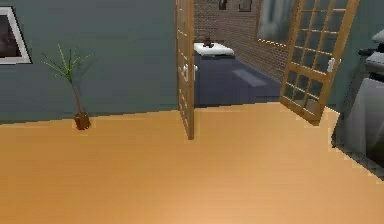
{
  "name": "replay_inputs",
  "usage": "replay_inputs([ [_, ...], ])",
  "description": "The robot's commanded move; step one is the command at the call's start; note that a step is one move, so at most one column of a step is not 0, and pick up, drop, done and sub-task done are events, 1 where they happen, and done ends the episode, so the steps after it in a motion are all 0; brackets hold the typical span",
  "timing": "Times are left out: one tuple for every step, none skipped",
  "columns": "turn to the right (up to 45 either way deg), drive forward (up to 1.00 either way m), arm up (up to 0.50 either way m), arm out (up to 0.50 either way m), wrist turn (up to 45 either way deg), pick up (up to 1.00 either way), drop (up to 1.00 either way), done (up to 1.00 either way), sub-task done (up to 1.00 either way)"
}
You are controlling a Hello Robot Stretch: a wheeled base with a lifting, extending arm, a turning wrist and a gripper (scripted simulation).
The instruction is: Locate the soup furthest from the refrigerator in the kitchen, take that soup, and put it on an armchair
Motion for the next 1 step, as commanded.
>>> replay_inputs([
  [0.0, 0.40, 0.00, 0.00, 0.0, 0.00, 0.00, 0.00, 0.00],
])
